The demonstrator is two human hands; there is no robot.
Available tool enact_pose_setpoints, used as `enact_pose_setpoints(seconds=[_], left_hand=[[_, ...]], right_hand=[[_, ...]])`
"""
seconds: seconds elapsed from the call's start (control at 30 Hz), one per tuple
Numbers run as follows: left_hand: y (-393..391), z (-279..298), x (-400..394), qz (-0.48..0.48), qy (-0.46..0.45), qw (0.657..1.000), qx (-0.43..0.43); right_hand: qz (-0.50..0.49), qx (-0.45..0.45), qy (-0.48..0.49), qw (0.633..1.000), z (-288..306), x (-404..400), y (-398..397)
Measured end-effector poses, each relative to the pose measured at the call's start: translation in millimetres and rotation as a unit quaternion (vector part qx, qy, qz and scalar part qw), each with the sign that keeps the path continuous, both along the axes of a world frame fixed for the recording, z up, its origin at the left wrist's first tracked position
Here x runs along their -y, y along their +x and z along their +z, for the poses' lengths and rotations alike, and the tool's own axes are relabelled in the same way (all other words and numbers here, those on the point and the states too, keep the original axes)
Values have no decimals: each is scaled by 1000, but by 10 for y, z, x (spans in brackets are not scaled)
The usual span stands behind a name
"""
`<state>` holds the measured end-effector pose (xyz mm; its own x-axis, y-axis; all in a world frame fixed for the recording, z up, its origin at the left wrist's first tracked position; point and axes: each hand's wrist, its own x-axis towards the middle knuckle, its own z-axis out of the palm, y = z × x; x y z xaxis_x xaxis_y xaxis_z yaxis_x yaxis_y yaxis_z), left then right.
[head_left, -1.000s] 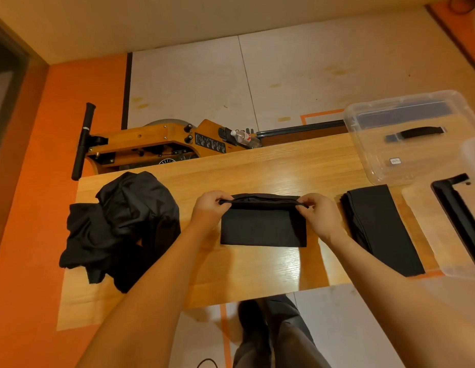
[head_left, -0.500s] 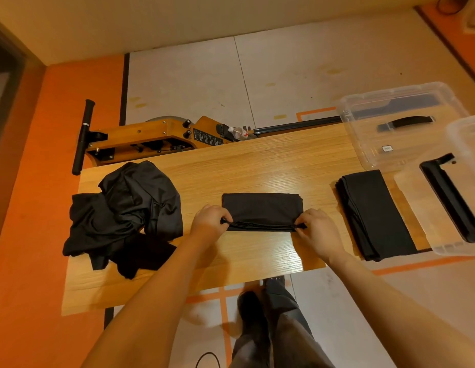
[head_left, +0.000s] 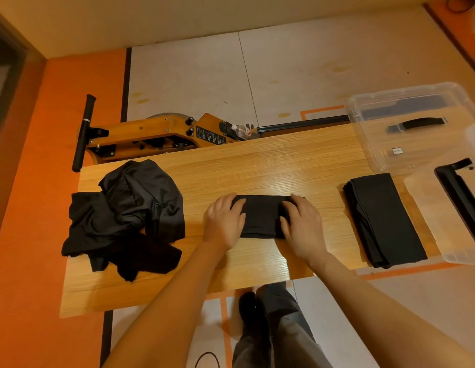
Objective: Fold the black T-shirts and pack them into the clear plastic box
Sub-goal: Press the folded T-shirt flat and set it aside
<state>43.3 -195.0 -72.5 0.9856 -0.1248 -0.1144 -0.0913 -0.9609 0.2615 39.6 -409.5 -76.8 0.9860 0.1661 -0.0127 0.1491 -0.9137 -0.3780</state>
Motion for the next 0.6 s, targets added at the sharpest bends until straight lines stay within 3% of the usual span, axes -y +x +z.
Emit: enact_pose_setpoints(seconds=[0.27, 0.37, 0.43, 0.53, 0.6], left_hand=[[94, -129, 243, -80, 122, 986, -84], [35, -289, 150, -72, 115, 984, -119], [-27, -342, 53, -62, 93, 989, -96], [-58, -330, -25, -43, 85, 989, -117], [-55, -298, -9, -36, 81, 988, -125]], right_hand=[[54, -92, -33, 994, -220, -266, 86], [37, -97, -70, 992, -334, -117, 15], [37, -95, -89, 991, -370, 27, -20], [54, -103, -97, 989, -369, 202, -59], [13, -109, -80, 991, -347, 248, -68]])
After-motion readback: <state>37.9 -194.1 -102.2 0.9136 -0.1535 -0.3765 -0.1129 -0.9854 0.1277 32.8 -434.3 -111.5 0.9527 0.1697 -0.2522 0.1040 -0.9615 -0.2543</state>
